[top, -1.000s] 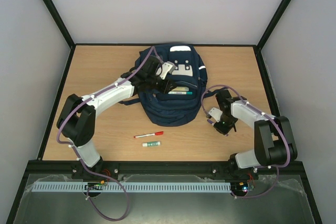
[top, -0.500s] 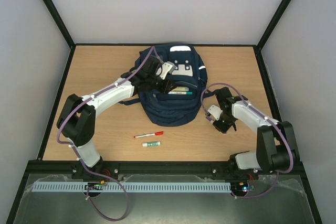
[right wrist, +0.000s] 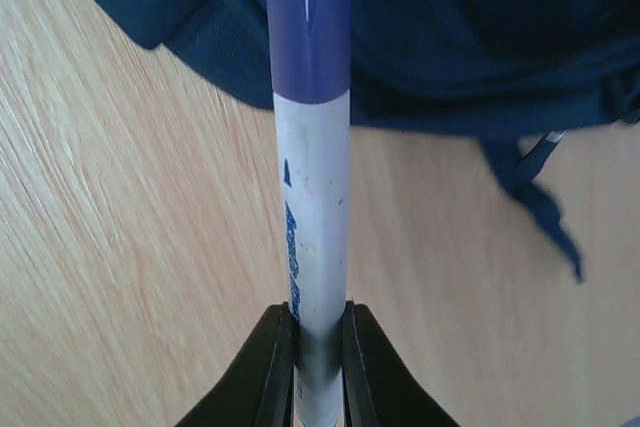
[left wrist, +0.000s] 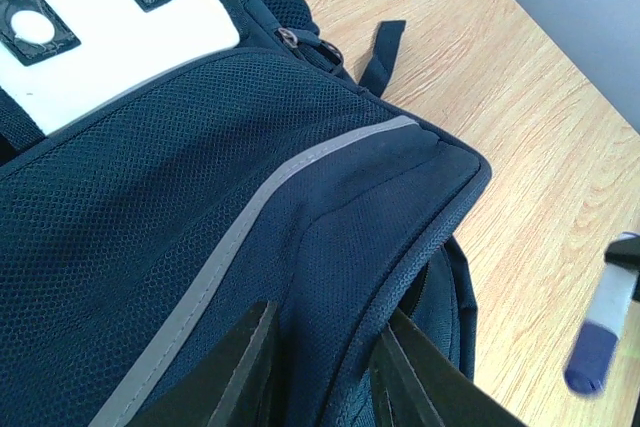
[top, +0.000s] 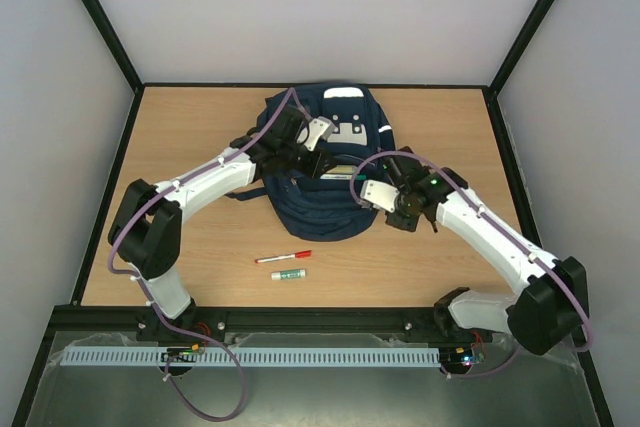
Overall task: Pack the student bag
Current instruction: Pick up the stationery from the center of the board, then place the stationery in the student bag.
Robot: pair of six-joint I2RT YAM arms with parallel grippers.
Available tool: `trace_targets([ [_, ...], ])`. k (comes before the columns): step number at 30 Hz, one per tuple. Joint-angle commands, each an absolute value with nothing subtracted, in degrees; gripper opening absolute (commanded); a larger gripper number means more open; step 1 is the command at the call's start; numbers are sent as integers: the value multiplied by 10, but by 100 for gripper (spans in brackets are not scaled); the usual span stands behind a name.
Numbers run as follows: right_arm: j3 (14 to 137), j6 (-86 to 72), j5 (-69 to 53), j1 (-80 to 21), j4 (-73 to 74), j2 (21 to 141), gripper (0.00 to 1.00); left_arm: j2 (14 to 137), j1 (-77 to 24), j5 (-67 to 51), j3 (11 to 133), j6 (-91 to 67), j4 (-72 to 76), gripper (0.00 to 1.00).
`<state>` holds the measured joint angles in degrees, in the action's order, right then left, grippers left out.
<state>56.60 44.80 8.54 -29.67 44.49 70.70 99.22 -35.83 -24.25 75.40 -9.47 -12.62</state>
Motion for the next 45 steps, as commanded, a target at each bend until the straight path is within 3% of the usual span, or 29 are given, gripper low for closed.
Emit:
trace_targets([
  [1, 597, 484, 147, -353, 449, 710, 1, 990, -362, -252, 780, -95, -117, 27],
  [9, 593, 534, 256, -429, 302, 746, 1, 998, -363, -260, 784, -97, -121, 27],
  [31, 581, 581, 272, -441, 86, 912, 2, 982, -361, -280, 789, -99, -126, 28],
  [37, 547, 599, 312, -441, -36, 939, 3, 980, -361, -275, 788, -99, -128, 28],
  [40, 545, 592, 351, -439, -103, 955, 11, 978, -360, -273, 788, -99, -128, 28],
  [45, 543, 565, 352, -436, -129, 940, 36, 979, -360, -271, 788, -99, -128, 28],
])
